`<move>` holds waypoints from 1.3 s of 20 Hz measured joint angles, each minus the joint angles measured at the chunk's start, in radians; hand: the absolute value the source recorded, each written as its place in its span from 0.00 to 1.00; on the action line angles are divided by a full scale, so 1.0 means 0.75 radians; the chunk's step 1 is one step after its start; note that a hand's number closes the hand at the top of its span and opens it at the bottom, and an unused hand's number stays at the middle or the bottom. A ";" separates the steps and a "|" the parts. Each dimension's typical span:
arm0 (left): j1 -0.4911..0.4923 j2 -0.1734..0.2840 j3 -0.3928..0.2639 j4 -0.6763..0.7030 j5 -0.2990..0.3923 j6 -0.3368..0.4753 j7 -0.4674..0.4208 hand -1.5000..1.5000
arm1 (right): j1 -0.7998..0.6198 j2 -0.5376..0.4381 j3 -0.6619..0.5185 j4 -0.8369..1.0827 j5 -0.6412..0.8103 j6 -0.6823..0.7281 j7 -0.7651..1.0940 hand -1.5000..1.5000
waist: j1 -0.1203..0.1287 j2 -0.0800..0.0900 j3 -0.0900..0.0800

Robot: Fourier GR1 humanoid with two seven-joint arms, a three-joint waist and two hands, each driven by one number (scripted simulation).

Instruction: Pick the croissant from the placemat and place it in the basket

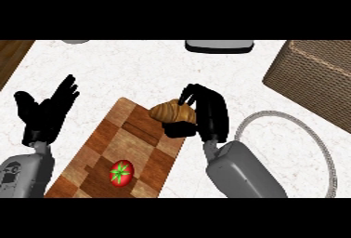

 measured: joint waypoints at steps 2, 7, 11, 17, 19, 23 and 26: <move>0.015 0.004 0.007 -0.004 0.004 -0.002 0.002 0.50 | -0.052 0.002 0.027 -0.068 0.073 -0.043 0.117 1.00 | -0.013 -0.003 -0.001; 0.045 0.018 0.028 -0.014 0.015 -0.014 -0.005 0.50 | -0.205 0.002 0.029 -0.199 0.258 0.008 0.406 1.00 | -0.030 -0.005 -0.001; 0.071 0.018 0.027 -0.072 0.021 -0.016 0.027 0.50 | -0.321 -0.002 -0.076 -0.202 0.339 0.089 0.477 1.00 | -0.032 -0.003 -0.001; 0.086 0.000 0.015 -0.097 0.006 -0.004 0.027 0.50 | -0.498 -0.062 -0.285 -0.154 0.366 0.199 0.488 1.00 | -0.032 0.000 0.000; 0.069 0.011 0.026 -0.086 0.014 -0.012 0.032 0.50 | -0.546 -0.082 -0.344 -0.116 0.375 0.212 0.478 1.00 | -0.032 0.001 -0.001; 0.061 0.008 0.034 -0.057 0.012 -0.013 0.011 0.50 | -0.649 -0.154 -0.477 -0.001 0.365 0.228 0.444 1.00 | -0.029 0.004 -0.001; 0.052 -0.004 0.026 -0.039 0.002 -0.007 0.000 0.50 | -0.708 -0.215 -0.533 0.083 0.393 0.253 0.441 1.00 | -0.029 0.005 -0.001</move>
